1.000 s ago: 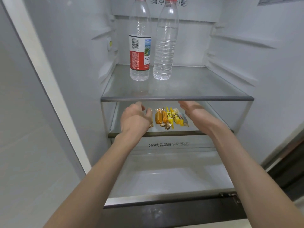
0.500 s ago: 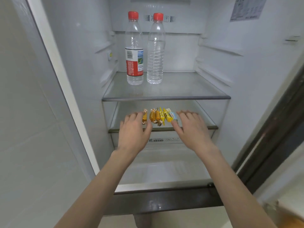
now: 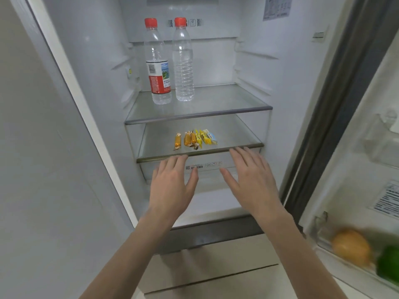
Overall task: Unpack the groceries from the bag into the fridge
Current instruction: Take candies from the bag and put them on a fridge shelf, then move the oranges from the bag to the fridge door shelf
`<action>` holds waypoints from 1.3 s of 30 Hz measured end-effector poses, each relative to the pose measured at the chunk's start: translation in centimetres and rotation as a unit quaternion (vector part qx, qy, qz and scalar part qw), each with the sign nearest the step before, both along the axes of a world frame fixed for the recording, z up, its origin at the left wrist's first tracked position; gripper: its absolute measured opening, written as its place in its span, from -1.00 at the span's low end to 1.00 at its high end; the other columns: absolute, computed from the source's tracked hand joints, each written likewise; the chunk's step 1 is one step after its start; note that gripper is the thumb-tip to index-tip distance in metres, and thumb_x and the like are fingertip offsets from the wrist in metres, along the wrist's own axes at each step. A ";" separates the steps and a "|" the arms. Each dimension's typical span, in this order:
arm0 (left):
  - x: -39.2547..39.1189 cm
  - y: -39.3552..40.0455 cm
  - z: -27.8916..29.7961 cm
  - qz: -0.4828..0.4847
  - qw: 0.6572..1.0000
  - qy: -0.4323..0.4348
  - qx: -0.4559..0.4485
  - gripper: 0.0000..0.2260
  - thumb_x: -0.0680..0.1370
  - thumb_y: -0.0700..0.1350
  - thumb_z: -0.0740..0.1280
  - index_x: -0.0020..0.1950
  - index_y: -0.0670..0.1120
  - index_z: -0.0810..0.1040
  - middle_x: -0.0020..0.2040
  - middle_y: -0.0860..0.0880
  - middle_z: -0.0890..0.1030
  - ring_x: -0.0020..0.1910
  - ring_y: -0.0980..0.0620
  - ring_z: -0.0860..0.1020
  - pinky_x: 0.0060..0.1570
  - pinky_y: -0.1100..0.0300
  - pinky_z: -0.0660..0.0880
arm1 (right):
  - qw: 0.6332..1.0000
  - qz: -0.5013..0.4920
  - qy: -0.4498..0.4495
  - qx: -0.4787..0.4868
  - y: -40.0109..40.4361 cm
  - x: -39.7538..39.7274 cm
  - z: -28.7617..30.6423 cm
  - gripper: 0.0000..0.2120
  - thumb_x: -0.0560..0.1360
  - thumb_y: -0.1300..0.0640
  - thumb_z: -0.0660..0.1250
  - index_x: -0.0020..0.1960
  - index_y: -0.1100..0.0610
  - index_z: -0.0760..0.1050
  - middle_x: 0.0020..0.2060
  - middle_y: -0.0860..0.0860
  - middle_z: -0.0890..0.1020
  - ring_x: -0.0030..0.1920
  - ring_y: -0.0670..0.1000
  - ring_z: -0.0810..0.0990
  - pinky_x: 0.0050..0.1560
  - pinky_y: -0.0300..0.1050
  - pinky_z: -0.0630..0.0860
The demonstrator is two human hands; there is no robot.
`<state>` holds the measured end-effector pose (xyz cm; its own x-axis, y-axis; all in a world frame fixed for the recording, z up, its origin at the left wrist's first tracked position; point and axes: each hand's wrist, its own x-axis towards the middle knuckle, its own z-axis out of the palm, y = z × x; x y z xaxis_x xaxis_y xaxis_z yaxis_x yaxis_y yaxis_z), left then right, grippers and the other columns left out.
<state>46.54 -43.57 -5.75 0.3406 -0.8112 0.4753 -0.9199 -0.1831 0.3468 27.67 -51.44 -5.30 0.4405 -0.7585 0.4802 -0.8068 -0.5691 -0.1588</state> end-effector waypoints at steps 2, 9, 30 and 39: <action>-0.9 0.4 0.1 -0.028 1.000 0.006 -0.008 -0.58 0.68 0.11 0.22 0.47 -0.05 0.48 0.36 -0.01 0.58 0.38 -0.07 0.49 0.35 -0.05 0.43 | 1.000 -0.023 -0.006 0.006 1.8 -1.2 0.2 -0.33 0.64 -0.27 -0.04 0.53 0.14 0.39 0.45 0.07 0.51 0.50 0.10 0.41 0.55 0.08 0.25; -4.0 1.8 -0.5 -0.170 0.985 0.018 -0.036 -0.60 0.67 0.09 0.27 0.45 -0.06 0.50 0.34 -0.02 0.61 0.34 -0.04 0.53 0.35 -0.01 0.50 | 0.989 -0.144 -0.003 0.023 8.6 -5.0 -0.4 -0.34 0.66 -0.31 -0.04 0.60 0.05 0.28 0.55 0.00 0.39 0.59 0.02 0.26 0.59 -0.03 0.05; -23.9 13.1 -4.1 -0.550 0.833 0.013 -0.053 -0.61 0.64 0.10 0.18 0.34 -0.08 0.56 0.24 -0.03 0.63 0.21 -0.13 0.58 0.19 0.00 0.45 | 0.837 -0.541 -0.035 -0.075 34.6 -18.2 -3.1 -0.51 0.64 -0.13 0.22 0.43 0.17 0.48 0.37 0.08 0.57 0.44 0.13 0.48 0.46 0.14 0.39; -35.9 26.3 -5.4 -0.692 0.717 0.009 -0.088 -0.65 0.64 0.04 0.27 0.32 -0.13 0.58 0.21 -0.06 0.64 0.20 -0.12 0.59 0.25 -0.02 0.50 | 0.703 -0.709 -0.004 -0.056 51.4 -24.7 -5.3 -0.45 0.63 -0.19 0.19 0.44 0.16 0.48 0.37 0.10 0.58 0.46 0.16 0.48 0.49 0.15 0.36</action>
